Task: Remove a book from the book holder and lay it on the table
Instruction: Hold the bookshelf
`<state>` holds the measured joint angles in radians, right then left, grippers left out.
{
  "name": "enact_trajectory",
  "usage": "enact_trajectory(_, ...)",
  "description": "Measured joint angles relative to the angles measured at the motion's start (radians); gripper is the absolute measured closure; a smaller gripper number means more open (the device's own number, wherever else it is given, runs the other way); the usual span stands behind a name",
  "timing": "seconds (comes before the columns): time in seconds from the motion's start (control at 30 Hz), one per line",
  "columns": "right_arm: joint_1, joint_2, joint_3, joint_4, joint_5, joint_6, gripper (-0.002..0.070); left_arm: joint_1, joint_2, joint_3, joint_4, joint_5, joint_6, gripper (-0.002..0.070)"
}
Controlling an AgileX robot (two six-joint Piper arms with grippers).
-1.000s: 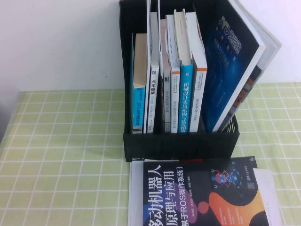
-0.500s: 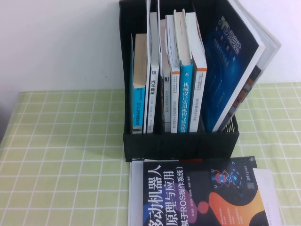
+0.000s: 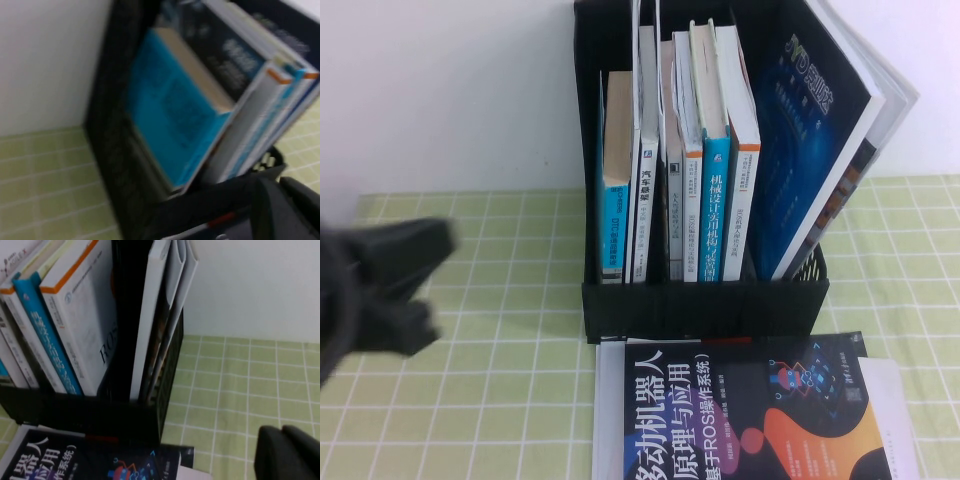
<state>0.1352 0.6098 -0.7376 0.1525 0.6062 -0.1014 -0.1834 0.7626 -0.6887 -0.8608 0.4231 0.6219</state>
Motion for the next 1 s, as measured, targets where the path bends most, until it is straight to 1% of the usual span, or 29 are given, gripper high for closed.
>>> enact_trajectory(0.07, 0.000, 0.017, 0.042, 0.027, -0.066, -0.017, 0.0678, -0.053, 0.093, -0.047, -0.206, 0.004, 0.225, 0.0676)
enact_trajectory(0.1, 0.000, 0.019, 0.065, 0.043, -0.100, -0.026, 0.0678, -0.076, 0.133, -0.069, -0.279, 0.002, 0.288, 0.0676)
enact_trajectory(0.13, 0.000, 0.020, 0.094, 0.065, -0.139, -0.036, 0.0678, -0.106, 0.183, -0.100, -0.328, -0.007, 0.345, 0.0676)
enact_trajectory(0.2, 0.000, 0.020, 0.147, 0.106, -0.197, -0.056, 0.0678, -0.167, 0.280, -0.168, -0.369, -0.027, 0.404, 0.0676)
enact_trajectory(0.37, 0.000, 0.026, 0.213, 0.171, -0.228, -0.106, 0.0678, -0.294, 0.484, -0.346, -0.342, -0.047, 0.444, 0.0676)
enact_trajectory(0.47, 0.000, 0.040, 0.219, 0.175, -0.228, -0.120, 0.0678, -0.340, 0.569, -0.446, -0.333, -0.047, 0.446, 0.0676)
enact_trajectory(0.63, 0.000, 0.055, 0.220, 0.177, -0.247, -0.150, 0.0677, -0.386, 0.702, -0.601, -0.319, -0.028, 0.446, 0.0676)
enact_trajectory(0.83, 0.000, 0.066, 0.220, 0.177, -0.251, -0.176, 0.0676, -0.435, 0.831, -0.738, -0.281, -0.002, 0.446, 0.0676)
enact_trajectory(1.0, 0.000, 0.068, 0.220, 0.177, -0.251, -0.178, 0.0676, -0.446, 0.922, -0.814, -0.256, 0.017, 0.442, 0.0676)
